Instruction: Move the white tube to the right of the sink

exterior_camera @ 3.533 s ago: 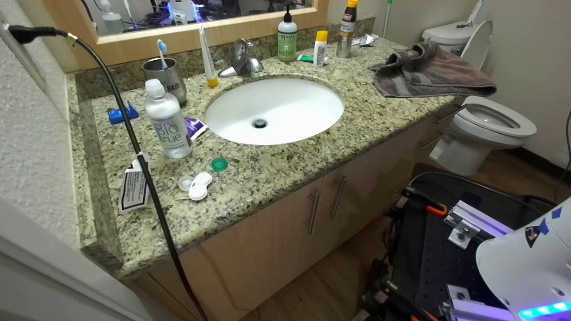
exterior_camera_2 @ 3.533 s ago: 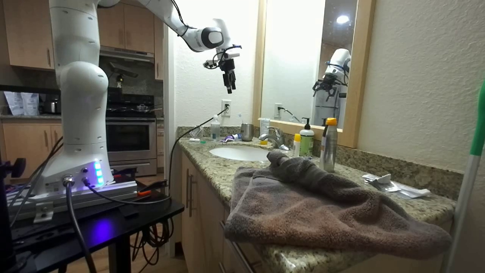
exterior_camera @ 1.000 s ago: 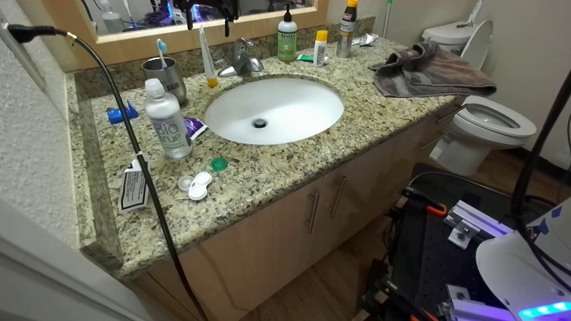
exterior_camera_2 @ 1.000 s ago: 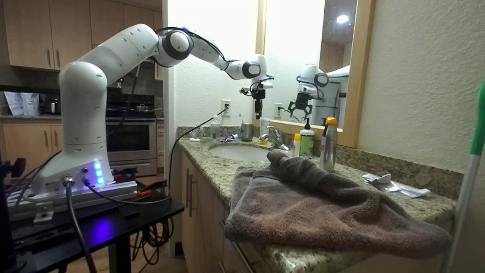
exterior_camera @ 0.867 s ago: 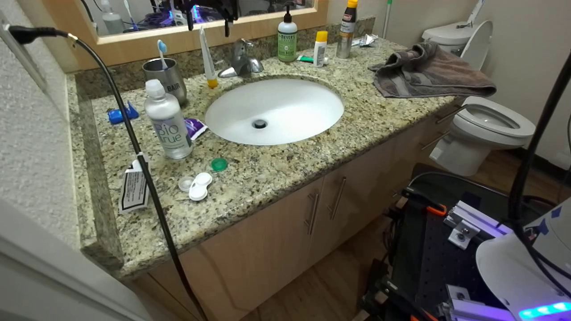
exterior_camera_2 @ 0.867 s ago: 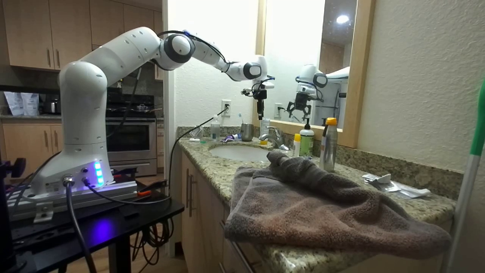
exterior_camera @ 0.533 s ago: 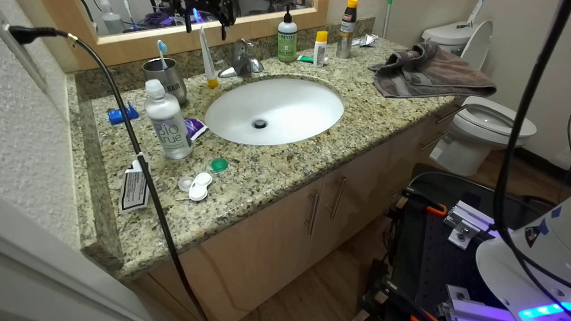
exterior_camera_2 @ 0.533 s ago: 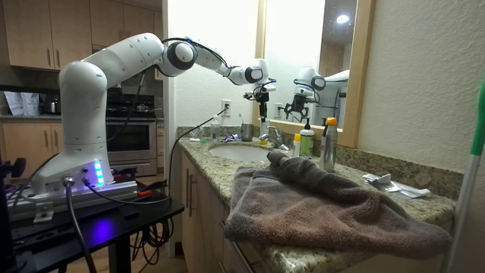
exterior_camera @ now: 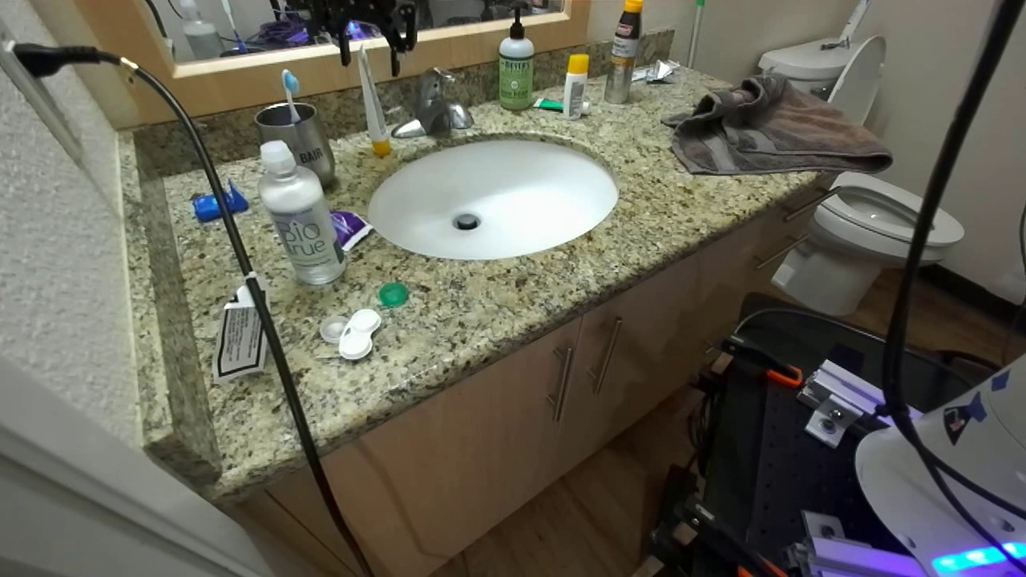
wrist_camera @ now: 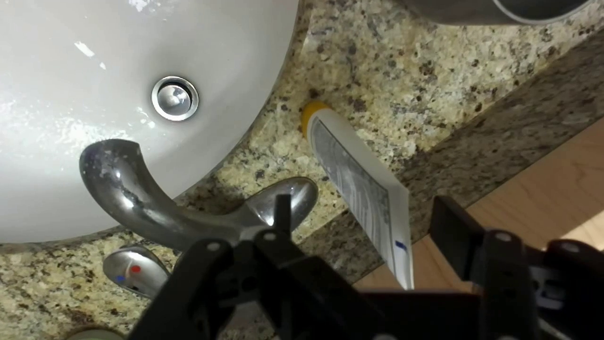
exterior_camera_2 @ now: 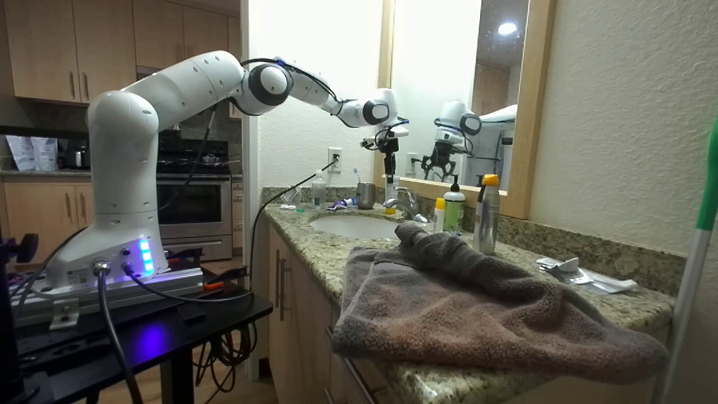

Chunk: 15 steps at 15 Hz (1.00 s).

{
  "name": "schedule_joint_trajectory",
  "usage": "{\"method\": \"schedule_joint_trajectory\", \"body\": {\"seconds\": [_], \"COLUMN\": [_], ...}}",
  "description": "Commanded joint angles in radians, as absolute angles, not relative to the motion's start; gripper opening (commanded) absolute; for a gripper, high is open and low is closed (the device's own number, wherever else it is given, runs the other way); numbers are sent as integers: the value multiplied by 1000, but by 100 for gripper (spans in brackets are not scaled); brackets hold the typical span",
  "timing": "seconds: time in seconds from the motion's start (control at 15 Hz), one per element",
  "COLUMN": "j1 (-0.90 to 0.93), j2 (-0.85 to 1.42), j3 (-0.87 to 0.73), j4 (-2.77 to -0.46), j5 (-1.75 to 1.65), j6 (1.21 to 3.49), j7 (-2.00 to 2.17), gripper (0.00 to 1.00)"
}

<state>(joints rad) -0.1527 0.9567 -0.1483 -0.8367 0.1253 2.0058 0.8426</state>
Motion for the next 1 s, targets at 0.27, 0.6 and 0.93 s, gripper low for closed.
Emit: {"method": "schedule_joint_trajectory", "body": {"seconds": [0.27, 0.6, 0.93], "j1": [-172, -194, -199], "j2": [971, 987, 909], "j3": [-139, -130, -123], "j4": [-829, -817, -822], "j5": [148, 192, 264], "j6": [2011, 1979, 1935], "j7": [851, 902, 958], "gripper": [18, 0, 1]}}
